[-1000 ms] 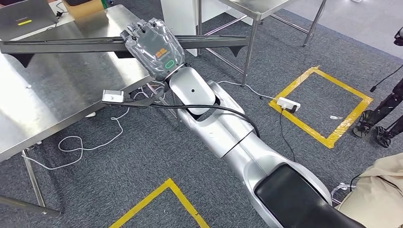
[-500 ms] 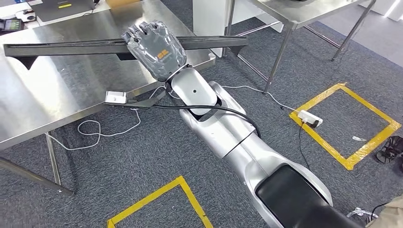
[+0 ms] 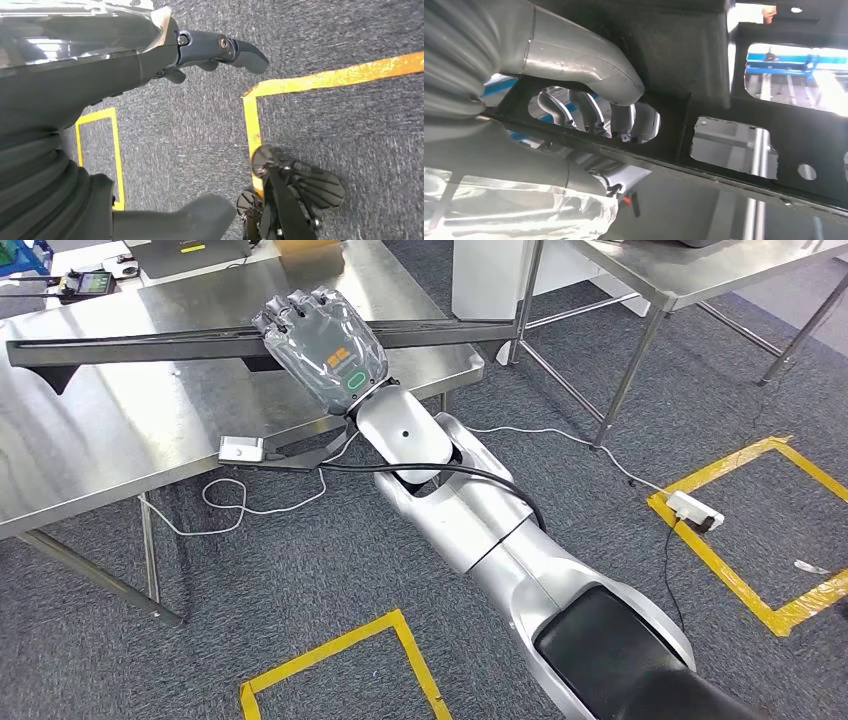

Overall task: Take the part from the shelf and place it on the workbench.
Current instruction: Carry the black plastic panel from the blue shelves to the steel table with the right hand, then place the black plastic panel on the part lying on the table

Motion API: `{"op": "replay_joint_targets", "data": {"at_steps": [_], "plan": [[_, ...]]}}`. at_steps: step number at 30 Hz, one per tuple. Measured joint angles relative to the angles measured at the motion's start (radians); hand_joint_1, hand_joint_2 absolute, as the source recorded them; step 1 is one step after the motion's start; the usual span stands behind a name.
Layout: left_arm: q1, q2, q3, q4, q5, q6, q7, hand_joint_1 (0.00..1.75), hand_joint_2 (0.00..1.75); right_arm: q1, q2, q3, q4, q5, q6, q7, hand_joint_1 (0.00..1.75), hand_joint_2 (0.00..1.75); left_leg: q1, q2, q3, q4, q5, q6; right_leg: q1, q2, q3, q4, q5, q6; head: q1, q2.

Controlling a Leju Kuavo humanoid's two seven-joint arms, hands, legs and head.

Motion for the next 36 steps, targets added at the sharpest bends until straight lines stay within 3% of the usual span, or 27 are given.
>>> {"op": "replay_joint_targets", "data": {"at_steps": [1,2,5,7,9,10,12,14,16,17,18,20,22,24,25,27,29,31,32,33,34,36], "plan": [[0.000,0.000,0.000,0.000,0.000,0.000,0.000,0.00,1.75,0.001,0.000,0.000,0.001,0.000,-0.001,0.000,1.75,1.75,0.000,0.002,-0.012,0.021,0.001,-0.001,0.001,-0.010,0.000,0.000,-0.001,-0.001,0.000,0.000],[0.001,0.001,0.000,0.000,0.000,0.000,0.000,0.00,1.75,0.002,0.000,0.001,0.001,0.000,-0.002,0.000,1.75,1.75,0.000,0.004,-0.002,0.001,0.019,0.000,0.002,-0.019,0.001,0.000,-0.002,-0.002,0.000,0.000],[0.000,0.002,0.001,0.000,-0.003,0.005,0.000,0.00,1.75,0.000,0.001,0.002,0.001,0.000,-0.005,0.000,1.75,1.75,-0.005,0.044,0.099,-0.189,0.102,0.010,0.008,-0.042,0.005,0.001,-0.007,0.002,0.000,0.000],[-0.003,0.002,0.002,0.000,-0.005,0.009,0.000,0.00,1.75,-0.002,-0.001,0.004,0.001,0.000,-0.010,0.000,1.75,1.75,-0.014,0.060,0.129,-0.249,0.113,0.021,0.016,-0.056,0.007,0.000,-0.012,0.010,0.002,0.000],[-0.003,0.003,0.003,0.000,-0.005,0.011,0.001,0.00,1.75,-0.003,-0.002,0.006,0.001,0.000,-0.014,0.001,1.75,1.75,-0.018,0.040,0.129,-0.254,0.113,0.034,0.020,-0.072,0.011,-0.002,-0.015,0.019,0.004,0.000],[-0.002,0.002,0.003,0.000,-0.006,0.012,0.001,0.00,1.75,-0.003,-0.003,0.006,0.000,0.000,-0.015,0.002,1.75,1.75,-0.016,0.031,0.132,-0.259,0.116,0.040,0.019,-0.068,0.010,0.004,-0.021,0.024,0.004,0.000],[-0.002,0.002,0.004,0.000,-0.006,0.012,0.002,0.00,1.75,-0.005,-0.005,0.007,-0.001,0.000,-0.017,0.002,1.75,1.75,-0.011,0.014,0.139,-0.269,0.124,0.054,0.018,-0.035,-0.015,0.062,-0.053,0.025,0.006,0.000],[-0.004,0.002,0.004,0.000,-0.007,0.011,0.002,0.00,1.75,-0.003,-0.012,0.008,0.000,0.000,-0.018,0.002,1.75,1.75,-0.009,-0.006,0.139,-0.271,0.126,0.059,0.014,0.001,-0.077,0.192,-0.105,0.019,0.008,0.000],[-0.003,0.002,0.004,0.000,-0.007,0.011,0.002,0.00,1.75,0.003,-0.020,0.008,0.003,0.000,-0.018,0.002,1.75,1.75,-0.010,-0.032,0.139,-0.270,0.126,0.060,0.012,0.010,-0.127,0.281,-0.128,0.022,0.010,0.000],[-0.002,0.002,0.004,0.000,-0.007,0.010,0.002,0.00,1.75,0.006,-0.022,0.008,0.004,0.000,-0.018,0.002,1.75,1.75,-0.010,-0.044,0.139,-0.270,0.126,0.060,0.011,0.012,-0.127,0.271,-0.116,0.029,0.011,0.000],[-0.002,0.002,0.004,0.000,-0.007,0.010,0.002,0.00,1.75,0.007,-0.023,0.009,0.005,0.000,-0.018,0.002,1.75,1.75,-0.010,-0.056,0.139,-0.269,0.126,0.059,0.010,0.016,-0.107,0.222,-0.090,0.037,0.011,0.000],[-0.002,0.002,0.004,0.000,-0.007,0.010,0.002,0.00,1.75,0.006,-0.023,0.009,0.005,0.000,-0.018,0.002,1.75,1.75,-0.011,-0.078,0.138,-0.265,0.125,0.056,0.005,0.044,-0.044,0.080,-0.030,0.047,0.011,0.000],[-0.001,0.002,0.004,0.000,-0.007,0.010,0.002,0.00,1.75,0.004,-0.023,0.009,0.005,0.000,-0.018,0.002,1.75,1.75,-0.013,-0.095,0.133,-0.262,0.124,0.047,0.003,0.062,-0.009,0.005,0.000,0.042,0.011,0.000],[0.002,0.002,0.004,0.000,-0.007,0.010,0.002,0.00,1.75,0.004,-0.022,0.010,0.005,0.000,-0.019,0.001,1.75,1.75,-0.009,-0.107,0.130,-0.264,0.126,0.034,0.004,0.051,-0.006,0.000,0.004,0.028,0.011,0.000],[0.003,0.003,0.004,0.000,-0.007,0.010,0.003,0.00,1.75,0.004,-0.021,0.010,0.005,0.000,-0.019,0.001,1.75,1.75,-0.007,-0.105,0.127,-0.262,0.124,0.028,0.003,0.044,-0.003,-0.003,0.006,0.022,0.011,0.000],[0.004,0.004,0.004,0.000,-0.007,0.010,0.005,0.00,1.75,0.003,-0.017,0.010,0.005,0.000,-0.020,0.001,1.75,1.75,-0.007,-0.067,0.105,-0.214,0.094,0.017,-0.003,0.029,0.002,-0.009,0.009,0.009,0.005,0.000],[0.002,0.003,0.004,0.000,-0.008,0.010,0.007,0.00,1.75,0.004,-0.016,0.010,0.006,0.000,-0.021,0.001,1.75,1.75,-0.004,-0.017,0.049,-0.099,0.037,0.008,-0.001,0.012,0.004,-0.010,0.006,0.002,0.000,0.000],[0.001,0.003,0.004,0.000,-0.008,0.009,0.010,0.00,1.75,0.010,-0.018,0.011,0.007,0.000,-0.024,0.001,1.75,1.75,0.000,-0.001,0.001,-0.008,0.010,0.001,0.002,-0.007,0.006,-0.010,0.003,-0.002,0.000,0.000],[0.001,0.003,0.004,0.000,-0.008,0.009,0.010,0.00,1.75,0.013,-0.019,0.011,0.007,0.000,-0.025,0.001,1.75,1.75,0.001,0.003,0.000,-0.009,0.021,0.000,0.003,-0.016,0.006,-0.010,0.002,-0.003,-0.001,0.000],[0.001,0.003,0.005,0.000,-0.009,0.009,0.011,0.00,1.75,0.015,-0.020,0.012,0.007,0.000,-0.029,0.002,1.75,1.75,0.002,0.008,0.019,-0.048,0.047,0.000,0.003,-0.025,0.007,-0.010,0.001,-0.003,-0.001,0.000],[0.001,0.004,0.005,0.000,-0.009,0.010,0.012,0.00,1.75,0.015,-0.020,0.013,0.007,0.000,-0.033,0.006,1.75,1.75,0.002,0.021,0.053,-0.112,0.080,0.002,0.003,-0.032,0.009,-0.010,-0.001,-0.002,-0.001,0.000],[-0.002,0.004,0.005,0.000,-0.012,0.009,0.012,0.00,1.75,0.012,-0.024,0.018,0.007,0.000,-0.046,0.025,1.75,1.75,-0.004,0.050,0.115,-0.224,0.116,0.009,0.010,-0.044,0.012,-0.009,-0.006,0.004,0.000,0.000]]}}
